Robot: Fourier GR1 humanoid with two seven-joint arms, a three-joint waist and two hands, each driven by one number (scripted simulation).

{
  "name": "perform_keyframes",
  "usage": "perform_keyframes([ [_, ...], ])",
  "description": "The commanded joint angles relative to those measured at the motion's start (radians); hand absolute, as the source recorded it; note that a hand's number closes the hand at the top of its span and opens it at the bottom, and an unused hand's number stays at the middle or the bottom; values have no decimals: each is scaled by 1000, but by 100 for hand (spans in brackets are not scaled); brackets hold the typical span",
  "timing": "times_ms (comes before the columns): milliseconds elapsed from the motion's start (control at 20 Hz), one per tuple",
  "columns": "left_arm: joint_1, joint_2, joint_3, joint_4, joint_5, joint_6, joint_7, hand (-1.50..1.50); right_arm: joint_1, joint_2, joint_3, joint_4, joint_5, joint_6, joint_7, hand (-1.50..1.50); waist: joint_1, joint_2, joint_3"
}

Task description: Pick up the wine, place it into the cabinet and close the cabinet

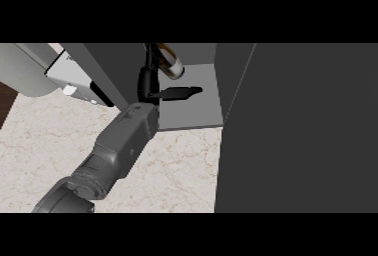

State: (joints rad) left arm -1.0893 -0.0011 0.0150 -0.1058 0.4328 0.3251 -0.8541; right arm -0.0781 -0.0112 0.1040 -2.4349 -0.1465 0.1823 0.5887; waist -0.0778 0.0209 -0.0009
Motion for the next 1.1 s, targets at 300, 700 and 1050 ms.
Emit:
perform_keyframes([
  [300,71,1,-1,-27,90,-88,-27,-150,-7,2,12,-78,-32,-28,46,-150,16,-11,0],
  [700,198,1,-161,-140,209,-68,-49,-150,-10,1,11,-36,-20,-25,26,-150,11,-18,0],
  [1050,365,1,-459,-505,359,81,64,-150,22,-1,-20,-15,-12,-30,1,-150,52,-27,1],
])
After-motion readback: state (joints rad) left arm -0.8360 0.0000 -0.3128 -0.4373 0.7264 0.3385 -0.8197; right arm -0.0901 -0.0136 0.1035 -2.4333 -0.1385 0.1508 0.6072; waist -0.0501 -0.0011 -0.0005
